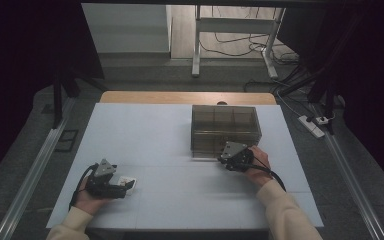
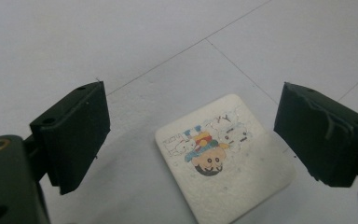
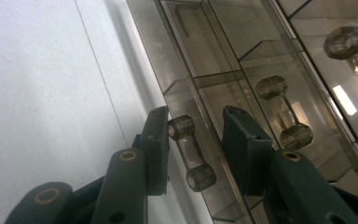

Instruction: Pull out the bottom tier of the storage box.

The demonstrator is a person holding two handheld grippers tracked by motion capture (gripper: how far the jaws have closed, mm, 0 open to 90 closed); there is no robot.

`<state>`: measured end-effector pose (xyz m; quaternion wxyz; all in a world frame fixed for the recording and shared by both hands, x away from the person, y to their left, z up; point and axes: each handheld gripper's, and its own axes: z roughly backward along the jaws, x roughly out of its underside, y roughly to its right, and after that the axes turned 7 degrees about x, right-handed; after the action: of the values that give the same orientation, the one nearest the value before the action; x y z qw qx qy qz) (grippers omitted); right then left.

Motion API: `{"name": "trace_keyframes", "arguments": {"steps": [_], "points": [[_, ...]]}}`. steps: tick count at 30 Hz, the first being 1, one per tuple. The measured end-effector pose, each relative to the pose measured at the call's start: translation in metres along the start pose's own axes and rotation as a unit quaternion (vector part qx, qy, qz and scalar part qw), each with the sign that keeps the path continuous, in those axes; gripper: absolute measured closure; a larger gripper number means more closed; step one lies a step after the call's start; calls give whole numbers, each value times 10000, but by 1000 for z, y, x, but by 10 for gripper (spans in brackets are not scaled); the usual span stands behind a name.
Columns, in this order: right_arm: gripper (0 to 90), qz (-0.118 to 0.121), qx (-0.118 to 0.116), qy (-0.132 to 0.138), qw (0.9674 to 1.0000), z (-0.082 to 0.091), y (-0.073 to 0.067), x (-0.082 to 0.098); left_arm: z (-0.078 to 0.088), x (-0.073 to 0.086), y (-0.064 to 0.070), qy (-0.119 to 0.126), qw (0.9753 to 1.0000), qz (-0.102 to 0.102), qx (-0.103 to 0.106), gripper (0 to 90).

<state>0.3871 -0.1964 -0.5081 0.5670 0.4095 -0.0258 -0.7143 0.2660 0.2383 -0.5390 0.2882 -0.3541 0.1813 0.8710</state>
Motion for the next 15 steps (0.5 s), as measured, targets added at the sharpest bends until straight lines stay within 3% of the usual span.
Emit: {"name": "trace_keyframes", "arguments": {"steps": [15], "points": [[624, -9, -110, -57, 9999, 3, -4, 0, 0, 0, 0, 5, 10000, -5, -3, 103]]}}
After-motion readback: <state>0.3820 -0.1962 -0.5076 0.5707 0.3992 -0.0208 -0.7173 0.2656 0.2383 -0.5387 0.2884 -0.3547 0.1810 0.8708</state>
